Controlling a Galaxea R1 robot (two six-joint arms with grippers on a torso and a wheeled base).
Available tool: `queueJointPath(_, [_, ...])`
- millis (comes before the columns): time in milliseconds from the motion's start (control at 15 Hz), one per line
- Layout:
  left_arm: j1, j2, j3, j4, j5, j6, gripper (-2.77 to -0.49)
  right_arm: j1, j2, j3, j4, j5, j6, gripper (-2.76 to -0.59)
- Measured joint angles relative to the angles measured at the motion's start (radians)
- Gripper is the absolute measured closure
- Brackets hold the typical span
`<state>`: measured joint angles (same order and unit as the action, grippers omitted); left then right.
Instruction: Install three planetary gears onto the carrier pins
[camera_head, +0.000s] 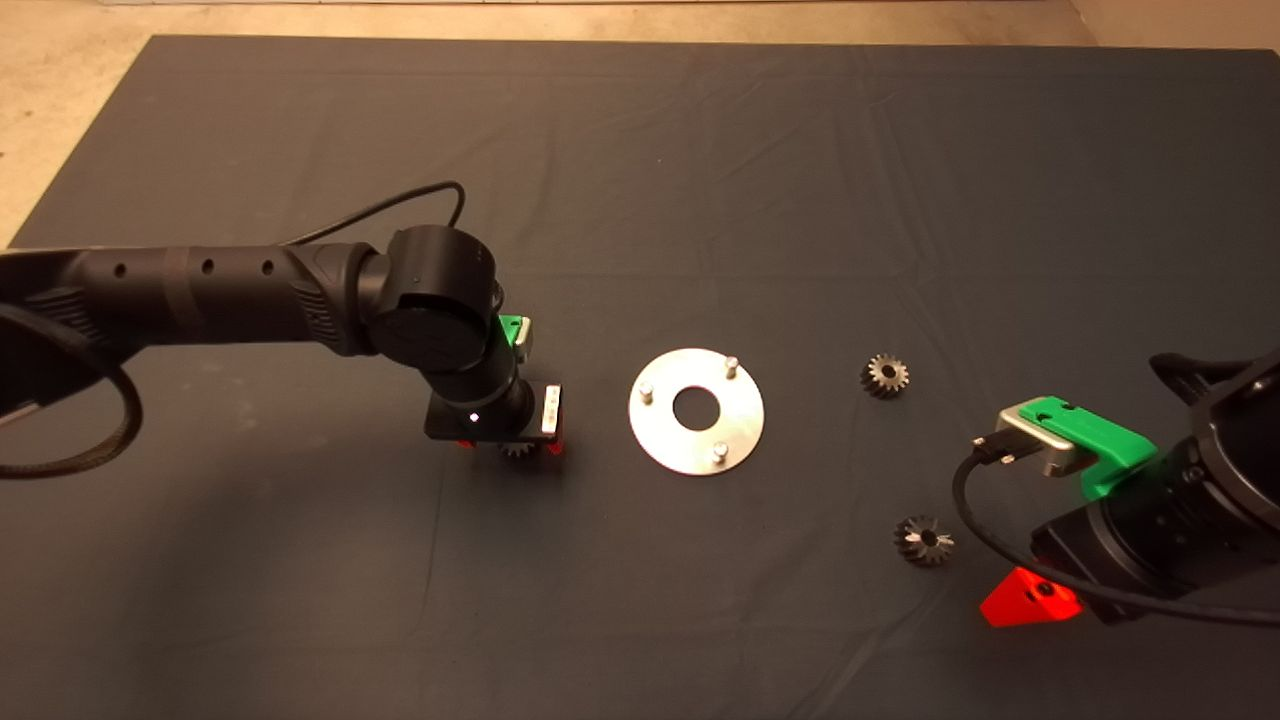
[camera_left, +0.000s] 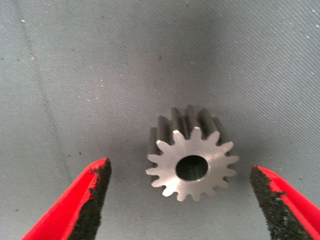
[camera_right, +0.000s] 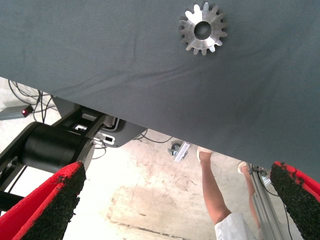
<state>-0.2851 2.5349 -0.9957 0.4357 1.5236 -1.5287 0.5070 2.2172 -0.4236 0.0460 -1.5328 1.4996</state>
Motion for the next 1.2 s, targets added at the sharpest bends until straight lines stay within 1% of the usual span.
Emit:
queueJointPath(133, [0.003,0.000,-0.001,0.003,0.000,0.000,-1.93,0.000,0.003,0.000,0.000,0.001,0.000,-2.75])
queueJointPath(200, [0.007,0.000,-0.002,0.003,0.000,0.001,-1.84,0.000,0.003,0.000,0.000,0.000,0.000,-2.75])
queueJointPath(267, [0.010,0.001,-0.004,0.003,-0.001,0.001,-1.80,-0.001,0.003,0.000,0.000,0.000,0.000,-2.75])
queueJointPath(400, [0.011,0.001,-0.012,0.005,0.000,0.001,-1.80,-0.005,0.006,0.000,0.000,0.001,0.000,-2.75])
queueJointPath(667, [0.011,0.006,-0.019,0.009,0.000,0.002,-1.80,-0.006,0.008,0.000,0.000,0.000,0.000,-2.75])
queueJointPath(800, [0.011,0.009,-0.024,0.010,-0.001,0.013,-1.79,-0.006,0.008,0.000,0.000,0.000,0.000,-2.75])
queueJointPath(867, [0.011,0.011,-0.030,0.011,0.000,0.021,-1.69,-0.006,0.008,0.000,0.000,0.000,0.000,-2.75])
queueJointPath(1000, [0.011,0.015,-0.034,0.013,-0.001,0.026,-1.67,-0.012,0.008,0.000,0.000,0.001,0.000,-2.75])
queueJointPath(1133, [0.011,0.015,-0.039,0.014,-0.001,0.027,-1.51,-0.017,0.008,0.000,0.000,0.000,0.000,-2.75])
queueJointPath(1200, [0.011,0.016,-0.041,0.015,0.000,0.028,-1.51,-0.017,0.008,0.000,0.000,0.000,0.000,-2.75])
